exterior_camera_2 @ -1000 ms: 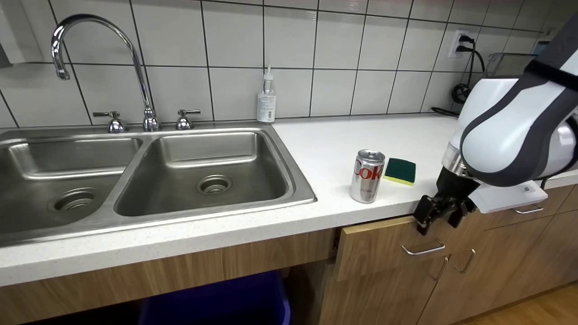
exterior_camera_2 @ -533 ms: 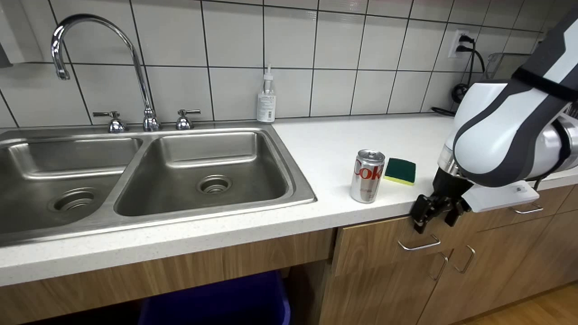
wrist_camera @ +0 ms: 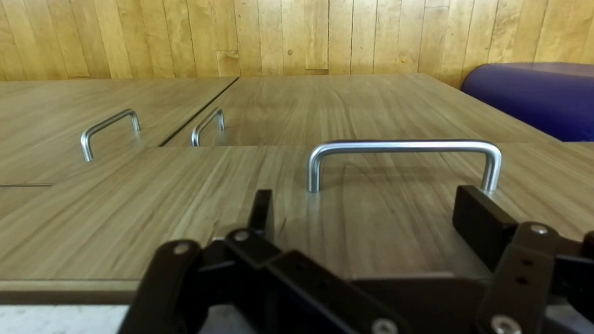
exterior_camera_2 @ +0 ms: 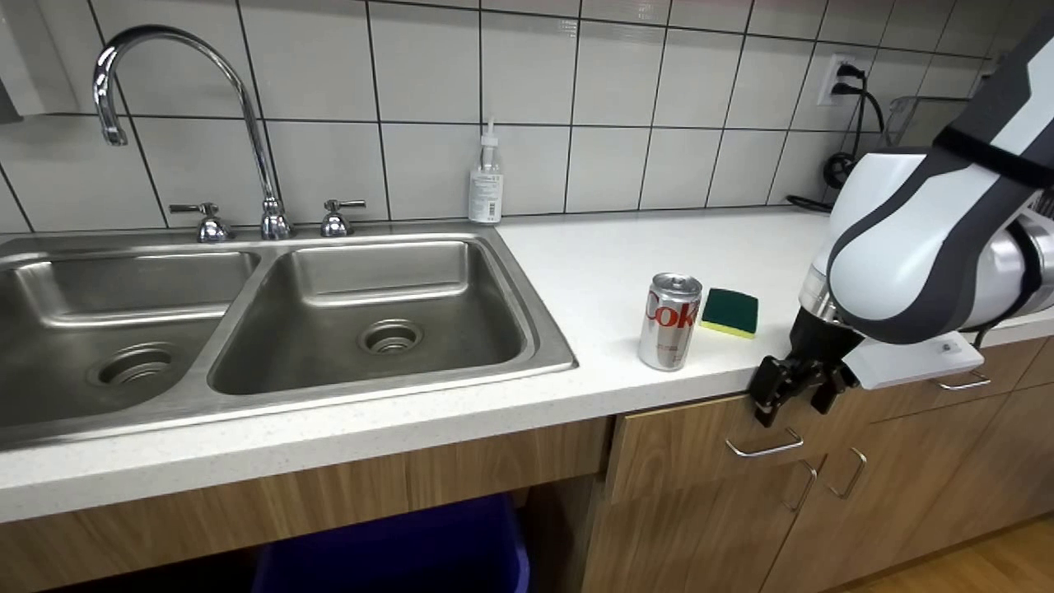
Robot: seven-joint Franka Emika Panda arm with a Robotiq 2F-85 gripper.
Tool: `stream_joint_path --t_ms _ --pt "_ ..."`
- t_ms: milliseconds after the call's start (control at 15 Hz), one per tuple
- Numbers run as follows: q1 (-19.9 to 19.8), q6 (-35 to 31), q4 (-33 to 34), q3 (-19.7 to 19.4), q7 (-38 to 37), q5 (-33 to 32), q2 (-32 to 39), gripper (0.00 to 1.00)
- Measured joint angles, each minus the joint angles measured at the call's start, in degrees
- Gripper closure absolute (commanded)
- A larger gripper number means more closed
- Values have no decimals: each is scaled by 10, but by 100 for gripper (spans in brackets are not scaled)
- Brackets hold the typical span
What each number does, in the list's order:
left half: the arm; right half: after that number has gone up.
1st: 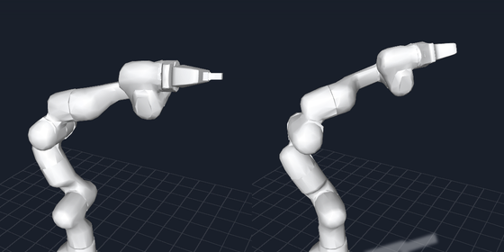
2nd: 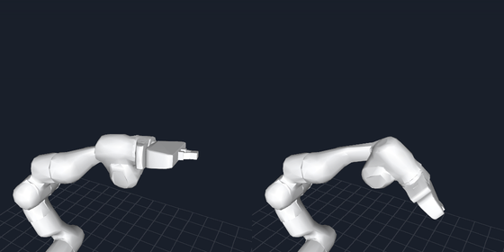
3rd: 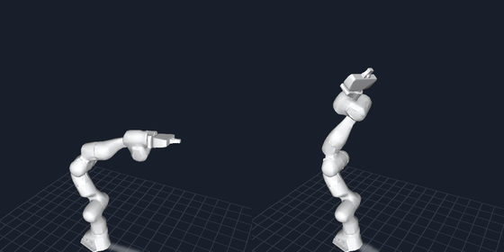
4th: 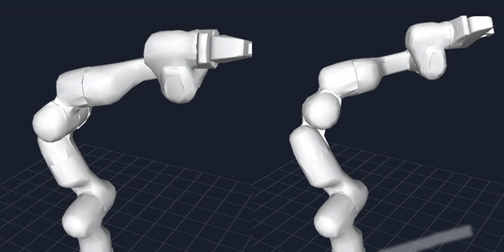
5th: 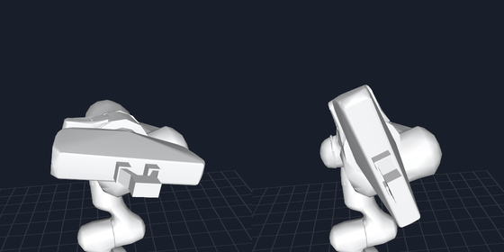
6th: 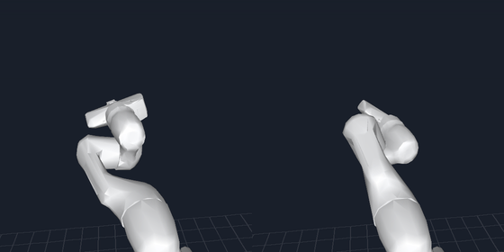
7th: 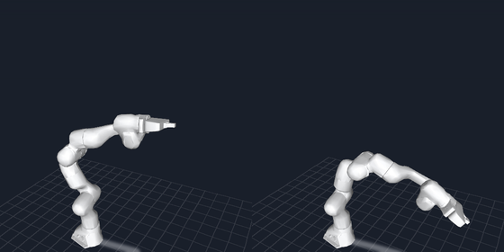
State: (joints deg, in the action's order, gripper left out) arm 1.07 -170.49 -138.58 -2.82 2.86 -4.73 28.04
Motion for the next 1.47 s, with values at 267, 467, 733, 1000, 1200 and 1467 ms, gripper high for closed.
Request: stream_joint_path --t_ms 267,467,733,1000,1200,1467 --pt "0 -25 -14 2 0 0 -7 0" --pt "-1 -44 -29 2 0 1 -17 0" --pt "-13 -51 -55 6 0 4 -37 0" --pt "-35 -51 -91 18 2 5 -63 0" --pt "-50 -50 -121 28 4 6 -88 0" --pt "-65 -49 -158 40 11 6 -124 0"
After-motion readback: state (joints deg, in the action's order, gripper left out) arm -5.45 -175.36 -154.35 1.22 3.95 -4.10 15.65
